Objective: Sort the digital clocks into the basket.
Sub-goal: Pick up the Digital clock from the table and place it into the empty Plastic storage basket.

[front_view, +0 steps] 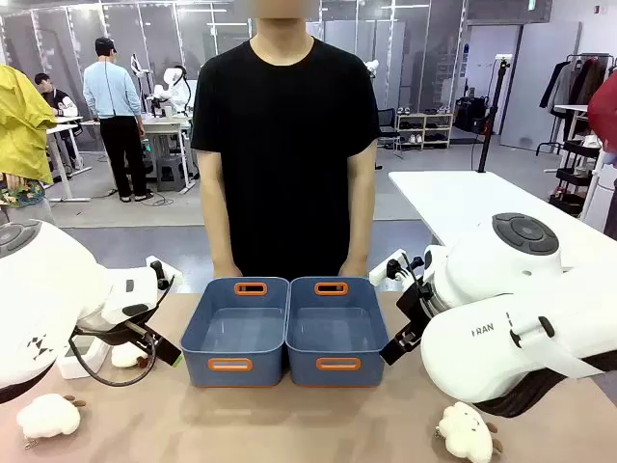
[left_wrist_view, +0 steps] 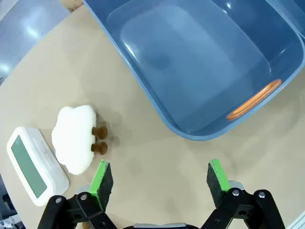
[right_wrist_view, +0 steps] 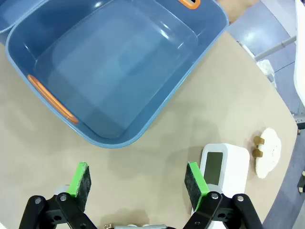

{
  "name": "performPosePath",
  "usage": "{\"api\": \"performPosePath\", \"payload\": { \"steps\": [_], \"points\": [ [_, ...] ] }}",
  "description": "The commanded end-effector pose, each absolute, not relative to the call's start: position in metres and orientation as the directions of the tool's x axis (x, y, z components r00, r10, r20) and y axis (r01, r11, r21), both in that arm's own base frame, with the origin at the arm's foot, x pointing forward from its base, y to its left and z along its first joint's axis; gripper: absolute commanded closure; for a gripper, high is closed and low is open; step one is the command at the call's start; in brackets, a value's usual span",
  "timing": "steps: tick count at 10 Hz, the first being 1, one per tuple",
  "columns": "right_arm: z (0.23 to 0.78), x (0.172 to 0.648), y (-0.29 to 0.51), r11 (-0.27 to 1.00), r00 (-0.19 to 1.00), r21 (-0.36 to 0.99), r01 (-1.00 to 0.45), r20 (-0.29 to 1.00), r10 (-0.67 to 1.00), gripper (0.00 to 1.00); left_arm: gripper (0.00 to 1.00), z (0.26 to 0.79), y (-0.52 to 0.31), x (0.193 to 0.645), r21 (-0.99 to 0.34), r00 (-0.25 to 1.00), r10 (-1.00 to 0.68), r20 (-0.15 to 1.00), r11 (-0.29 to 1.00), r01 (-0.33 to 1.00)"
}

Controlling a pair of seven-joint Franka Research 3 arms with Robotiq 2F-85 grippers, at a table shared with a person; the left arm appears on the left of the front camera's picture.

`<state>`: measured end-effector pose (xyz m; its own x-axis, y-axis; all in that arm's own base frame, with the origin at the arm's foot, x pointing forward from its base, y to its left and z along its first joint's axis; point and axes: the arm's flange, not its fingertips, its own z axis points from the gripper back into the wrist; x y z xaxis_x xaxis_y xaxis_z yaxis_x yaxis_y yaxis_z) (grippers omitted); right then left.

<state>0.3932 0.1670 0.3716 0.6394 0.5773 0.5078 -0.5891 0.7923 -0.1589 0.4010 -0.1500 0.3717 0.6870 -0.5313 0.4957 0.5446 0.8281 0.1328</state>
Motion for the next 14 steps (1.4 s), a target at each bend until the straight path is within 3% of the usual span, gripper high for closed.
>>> {"api": "performPosePath", "payload": {
  "steps": [1,8,10,12,14],
  "points": [
    [0.372,0.393,0.167,0.792,0.639,-0.159,-0.589,0.508,0.577,0.00,0.00,0.372,-0.150,0.401,0.133,0.687,-0.532,0.496,0.828,0.545],
    [0.372,0.393,0.167,0.791,0.638,-0.160,-0.590,0.507,0.579,0.00,0.00,0.372,-0.150,0.401,0.133,0.687,-0.532,0.496,0.828,0.545],
    [0.415,0.410,0.143,0.739,0.623,0.006,-0.673,0.544,0.562,0.00,0.00,0.383,-0.141,0.409,0.128,0.689,-0.542,0.482,0.821,0.556],
    [0.434,0.417,0.123,0.693,0.631,0.121,-0.711,0.544,0.552,0.00,0.00,0.398,-0.118,0.419,-0.037,0.725,-0.521,0.450,0.801,0.598],
    [0.443,0.417,0.088,0.617,0.680,0.324,-0.717,0.519,0.518,0.00,0.00,0.413,-0.070,0.421,-0.354,0.747,-0.411,0.523,0.692,0.629]
  ]
}}
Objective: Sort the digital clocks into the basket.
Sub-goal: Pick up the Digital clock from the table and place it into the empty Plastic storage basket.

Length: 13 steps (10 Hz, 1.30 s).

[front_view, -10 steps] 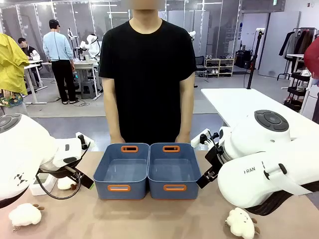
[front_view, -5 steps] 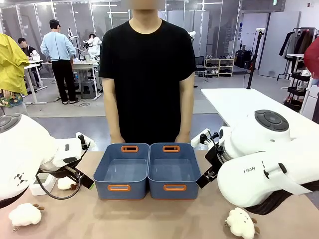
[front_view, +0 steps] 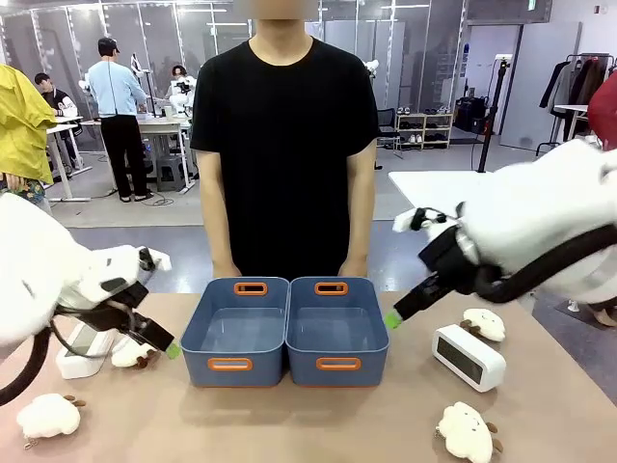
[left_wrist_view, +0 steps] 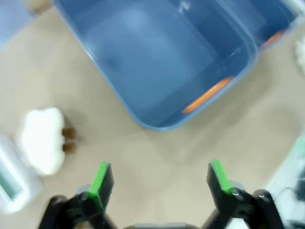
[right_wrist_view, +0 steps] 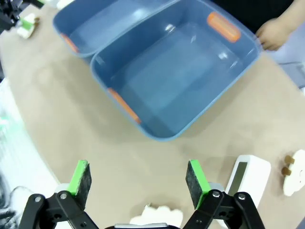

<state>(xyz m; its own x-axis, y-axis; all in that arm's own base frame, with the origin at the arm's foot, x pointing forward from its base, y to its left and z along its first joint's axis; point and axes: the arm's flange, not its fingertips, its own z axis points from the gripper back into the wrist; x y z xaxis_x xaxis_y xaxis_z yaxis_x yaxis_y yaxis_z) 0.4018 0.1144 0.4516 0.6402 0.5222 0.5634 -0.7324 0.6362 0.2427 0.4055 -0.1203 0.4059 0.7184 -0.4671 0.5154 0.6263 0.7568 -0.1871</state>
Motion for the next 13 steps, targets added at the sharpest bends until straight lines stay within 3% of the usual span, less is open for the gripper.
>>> {"api": "performPosePath", "payload": {
  "steps": [1,3,5,7,8,11,13],
  "points": [
    [0.445,0.419,0.065,0.576,0.714,0.433,-0.693,0.519,0.470,0.00,0.00,0.415,-0.045,0.425,-0.495,0.756,-0.358,0.548,0.590,0.638],
    [0.436,0.420,0.010,0.444,0.824,0.694,-0.567,0.463,0.328,0.00,0.00,0.412,0.019,0.427,-0.702,0.786,-0.200,0.586,0.360,0.615],
    [0.414,0.397,-0.060,0.196,0.869,0.848,-0.493,0.473,0.144,0.00,0.00,0.397,0.098,0.402,-0.815,0.844,-0.047,0.534,0.238,0.529],
    [0.391,0.370,-0.136,0.211,0.905,0.883,-0.420,0.426,0.019,0.00,0.00,0.376,0.160,0.391,-0.852,0.855,0.085,0.511,0.179,0.491],
    [0.386,0.342,-0.169,0.205,0.910,0.899,-0.387,0.409,-0.074,0.00,0.00,0.380,0.193,0.358,-0.872,0.855,0.207,0.476,0.235,0.429],
    [0.380,0.320,-0.220,0.284,0.885,0.889,-0.360,0.422,-0.199,0.00,0.00,0.371,0.235,0.350,-0.880,0.856,0.251,0.452,0.283,0.382],
    [0.375,0.307,-0.231,0.258,0.893,0.905,-0.337,0.395,-0.218,0.00,0.00,0.367,0.242,0.335,-0.884,0.852,0.266,0.451,0.262,0.386]
  ]
}}
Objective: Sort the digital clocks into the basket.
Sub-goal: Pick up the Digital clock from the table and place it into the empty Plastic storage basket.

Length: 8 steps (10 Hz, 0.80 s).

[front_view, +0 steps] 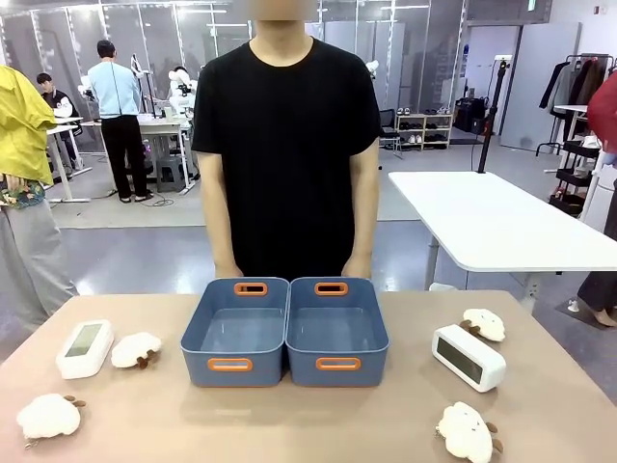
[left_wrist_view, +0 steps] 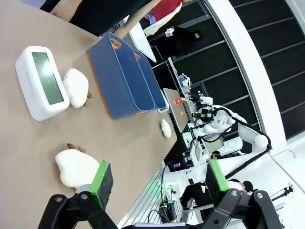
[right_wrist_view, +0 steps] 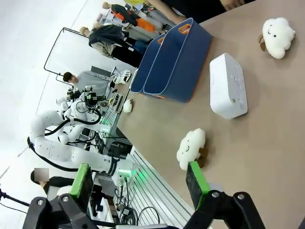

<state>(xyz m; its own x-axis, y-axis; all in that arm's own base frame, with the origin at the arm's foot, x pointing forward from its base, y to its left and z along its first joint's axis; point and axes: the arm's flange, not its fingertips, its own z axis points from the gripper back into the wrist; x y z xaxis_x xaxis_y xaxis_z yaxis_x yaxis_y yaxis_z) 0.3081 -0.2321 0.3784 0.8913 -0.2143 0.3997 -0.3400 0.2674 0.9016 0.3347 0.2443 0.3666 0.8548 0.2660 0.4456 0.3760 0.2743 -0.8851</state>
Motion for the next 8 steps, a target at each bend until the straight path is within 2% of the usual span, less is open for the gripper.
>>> {"api": "performPosePath", "payload": {
  "steps": [1,8],
  "points": [
    [0.3753,0.3070,-0.2313,0.258,0.893,0.905,-0.337,0.395,-0.218,0.00,0.00,0.3665,0.2421,0.3347,-0.884,0.852,0.266,0.451,0.262,0.386],
    [0.3753,0.3070,-0.2313,0.258,0.893,0.905,-0.337,0.395,-0.218,0.00,0.00,0.3665,0.2421,0.3347,-0.884,0.852,0.266,0.451,0.262,0.386]
  ]
}}
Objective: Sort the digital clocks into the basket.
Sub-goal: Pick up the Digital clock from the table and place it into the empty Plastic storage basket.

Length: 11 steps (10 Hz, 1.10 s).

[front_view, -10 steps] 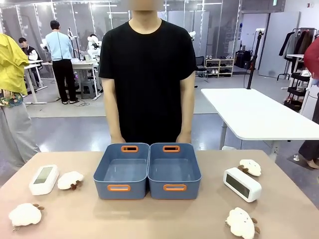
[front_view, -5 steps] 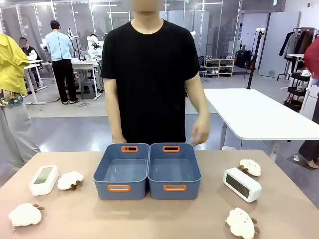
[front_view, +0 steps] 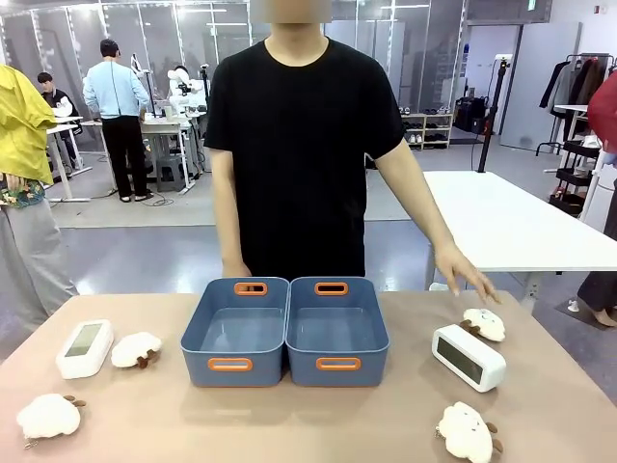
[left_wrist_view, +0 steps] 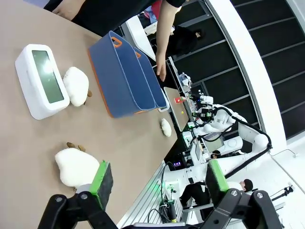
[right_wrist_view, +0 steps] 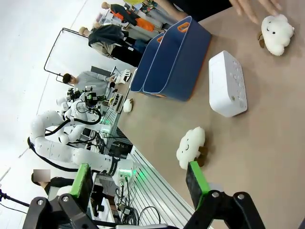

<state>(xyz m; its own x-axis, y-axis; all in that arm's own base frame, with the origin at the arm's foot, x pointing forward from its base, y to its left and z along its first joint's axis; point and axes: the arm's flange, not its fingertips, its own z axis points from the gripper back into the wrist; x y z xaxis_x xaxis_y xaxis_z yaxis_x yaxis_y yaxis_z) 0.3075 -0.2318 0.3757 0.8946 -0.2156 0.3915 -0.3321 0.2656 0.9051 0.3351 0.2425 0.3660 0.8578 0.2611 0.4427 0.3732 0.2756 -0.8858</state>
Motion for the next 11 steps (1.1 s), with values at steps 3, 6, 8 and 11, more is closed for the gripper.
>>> {"api": "performPosePath", "payload": {
  "steps": [3,6,8,11],
  "points": [
    [0.375,0.307,-0.231,0.258,0.893,0.905,-0.337,0.395,-0.218,0.00,0.00,0.367,0.242,0.335,-0.884,0.852,0.266,0.451,0.262,0.386],
    [0.375,0.307,-0.231,0.258,0.893,0.905,-0.337,0.395,-0.218,0.00,0.00,0.400,0.241,0.336,-0.855,0.859,0.197,0.473,0.337,0.394],
    [0.375,0.307,-0.231,0.258,0.893,0.905,-0.337,0.395,-0.218,0.00,0.00,0.421,0.202,0.371,-0.728,0.911,0.061,0.408,0.624,0.284],
    [0.375,0.307,-0.231,0.258,0.893,0.905,-0.337,0.395,-0.218,0.00,0.00,0.466,0.143,0.415,-0.334,0.928,-0.132,0.348,0.907,0.254]
  ]
}}
